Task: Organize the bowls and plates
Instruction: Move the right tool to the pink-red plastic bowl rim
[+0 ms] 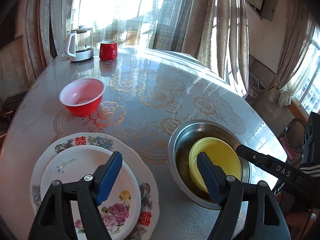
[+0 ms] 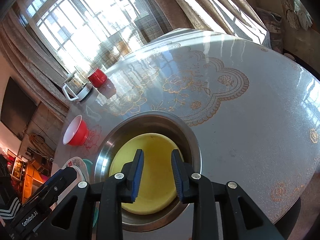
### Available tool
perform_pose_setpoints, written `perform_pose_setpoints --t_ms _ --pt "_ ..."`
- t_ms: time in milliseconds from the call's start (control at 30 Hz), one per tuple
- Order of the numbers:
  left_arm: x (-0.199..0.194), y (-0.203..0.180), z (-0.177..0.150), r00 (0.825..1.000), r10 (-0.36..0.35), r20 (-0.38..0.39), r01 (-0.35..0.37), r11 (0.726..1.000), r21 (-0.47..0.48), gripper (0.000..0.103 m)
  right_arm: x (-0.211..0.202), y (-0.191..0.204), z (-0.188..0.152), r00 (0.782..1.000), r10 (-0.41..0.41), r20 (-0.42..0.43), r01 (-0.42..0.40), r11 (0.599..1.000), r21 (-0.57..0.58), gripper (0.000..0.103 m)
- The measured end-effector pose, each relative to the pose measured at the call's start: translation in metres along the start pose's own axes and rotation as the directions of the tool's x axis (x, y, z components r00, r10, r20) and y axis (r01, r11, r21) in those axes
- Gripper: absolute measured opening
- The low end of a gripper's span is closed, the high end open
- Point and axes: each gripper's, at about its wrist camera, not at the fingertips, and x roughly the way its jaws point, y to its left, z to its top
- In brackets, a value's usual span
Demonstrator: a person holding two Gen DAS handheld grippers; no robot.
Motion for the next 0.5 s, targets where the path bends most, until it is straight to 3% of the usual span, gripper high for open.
perform_pose_setpoints --t_ms 300,500 --pt "-0.016 0.097 0.034 0.988 0.149 0.048 -0.141 0.98 -0.137 0.087 0.018 0.052 0.015 0.997 0.047 -0.057 -0.054 0.991 -0.125 0.033" --pt "0.01 0.163 0.057 0.98 0.201 0.005 -0.194 0.952 -0.237 0.088 0.044 0.097 0.027 0.992 0.08 -0.099 -0.099 0.976 -0.196 0.035"
